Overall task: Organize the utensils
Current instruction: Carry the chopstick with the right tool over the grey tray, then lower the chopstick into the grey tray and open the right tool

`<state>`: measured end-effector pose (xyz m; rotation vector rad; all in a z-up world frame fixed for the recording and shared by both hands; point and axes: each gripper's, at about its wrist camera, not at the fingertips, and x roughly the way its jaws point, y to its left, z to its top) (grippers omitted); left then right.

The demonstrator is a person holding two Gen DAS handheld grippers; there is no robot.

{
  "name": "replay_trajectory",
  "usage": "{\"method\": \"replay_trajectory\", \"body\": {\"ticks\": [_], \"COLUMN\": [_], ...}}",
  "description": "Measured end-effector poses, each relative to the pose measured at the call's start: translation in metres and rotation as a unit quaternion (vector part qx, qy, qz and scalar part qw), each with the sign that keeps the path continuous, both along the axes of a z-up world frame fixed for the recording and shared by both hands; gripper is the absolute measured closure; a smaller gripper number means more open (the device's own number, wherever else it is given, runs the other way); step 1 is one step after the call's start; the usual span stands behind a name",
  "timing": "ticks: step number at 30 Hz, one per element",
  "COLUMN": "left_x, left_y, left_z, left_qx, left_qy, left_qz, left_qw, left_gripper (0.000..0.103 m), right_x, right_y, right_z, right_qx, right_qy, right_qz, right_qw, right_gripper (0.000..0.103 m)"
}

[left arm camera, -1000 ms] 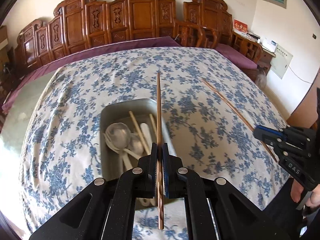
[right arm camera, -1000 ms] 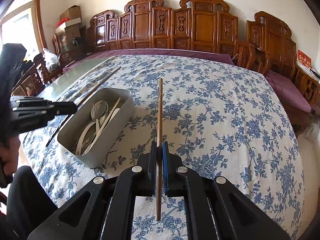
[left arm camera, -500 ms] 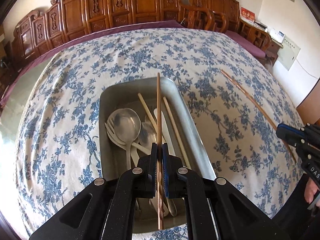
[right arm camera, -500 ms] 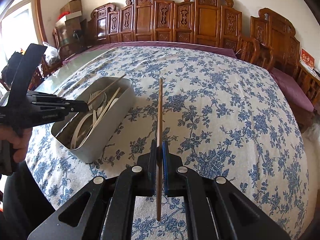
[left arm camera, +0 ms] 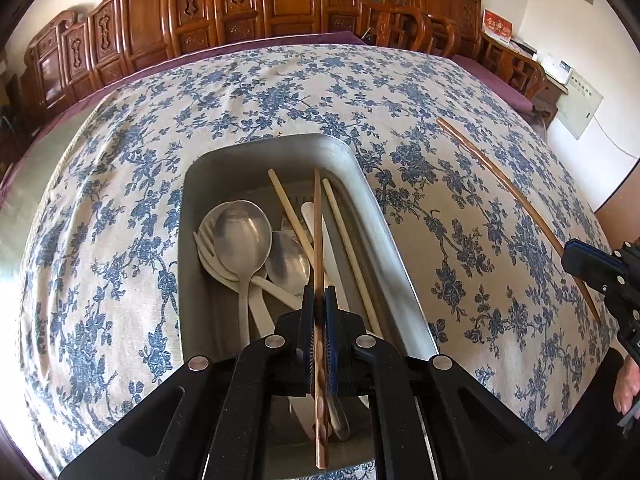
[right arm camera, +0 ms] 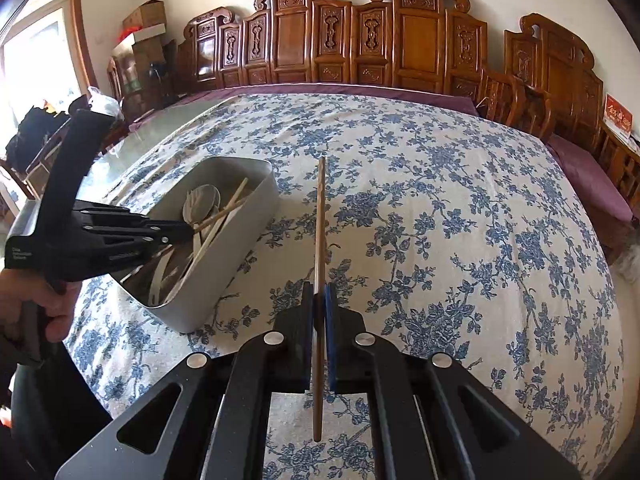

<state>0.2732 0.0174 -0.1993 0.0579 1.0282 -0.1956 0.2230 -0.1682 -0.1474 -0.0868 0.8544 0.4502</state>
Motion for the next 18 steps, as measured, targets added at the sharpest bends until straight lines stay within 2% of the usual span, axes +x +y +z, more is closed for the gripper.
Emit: {"method": "replay_trajectory", "body": {"ticks": [7, 9, 11, 18], "left_x": [0.000, -0.001, -0.003, -0.017], "left_y": [0.000, 0.002, 0.005, 0.021], "left_z": [0.000, 0.002, 0.006, 0.025], "left_qx": [0.003, 0.000, -0.002, -0.007], "left_qy": [-0.003, -0.003, -0.009, -0.034], "left_qz": [0.006, 0.009, 0.011, 0.021], "left_qw": [1.0000, 1.0000, 0.9999, 0.9992], "left_gripper": [0.098, 0.095, 0.081, 0.079], "right_x": [-0.004, -0.005, -0.006, -0.008], "right_y": [0.007, 0.010, 0.013, 0.028], "right_z": [0.004, 0.005, 0.007, 0.011], "right_qx": [0.003, 0.004, 0.005, 0.007], "right_qy": [-0.001, -0.001, -0.001, -0.003], "right_qz": [0.006, 0.008, 0.009, 0.018], "right_qw": [1.000, 1.000, 1.000, 1.000], "right_gripper": [0.096, 0.096, 0.096, 0.096]}}
